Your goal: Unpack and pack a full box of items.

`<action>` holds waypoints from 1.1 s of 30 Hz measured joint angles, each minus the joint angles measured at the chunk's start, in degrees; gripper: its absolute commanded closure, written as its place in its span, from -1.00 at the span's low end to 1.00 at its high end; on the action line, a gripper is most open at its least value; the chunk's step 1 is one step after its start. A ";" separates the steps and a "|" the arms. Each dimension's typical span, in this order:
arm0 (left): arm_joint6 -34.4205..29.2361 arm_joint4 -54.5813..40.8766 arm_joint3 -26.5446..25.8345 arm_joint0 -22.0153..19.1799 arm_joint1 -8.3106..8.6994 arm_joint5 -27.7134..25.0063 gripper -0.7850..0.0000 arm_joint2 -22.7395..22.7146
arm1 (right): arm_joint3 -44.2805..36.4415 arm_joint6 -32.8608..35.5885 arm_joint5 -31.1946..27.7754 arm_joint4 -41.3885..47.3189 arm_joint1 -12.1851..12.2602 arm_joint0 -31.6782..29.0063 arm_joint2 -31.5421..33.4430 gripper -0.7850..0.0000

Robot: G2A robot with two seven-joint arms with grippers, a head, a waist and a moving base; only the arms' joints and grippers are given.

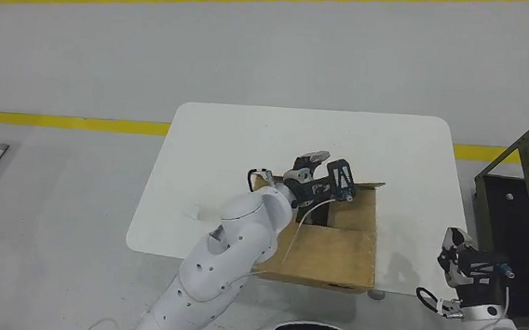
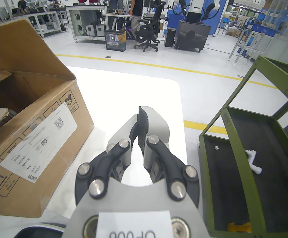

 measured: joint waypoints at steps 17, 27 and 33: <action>5.65 5.37 21.10 -15.69 -4.51 2.19 -1.00 7.91 | -1.82 -0.01 0.89 -0.10 -0.05 -1.87 1.01 1.00; 8.00 8.06 29.05 -19.43 -7.39 3.65 -1.00 12.72 | -1.68 0.11 1.06 0.25 -0.10 -1.66 1.28 1.00; 9.54 8.48 31.66 -20.00 -8.57 4.30 -1.00 13.73 | -1.14 0.16 0.66 0.57 -0.07 -1.15 1.75 1.00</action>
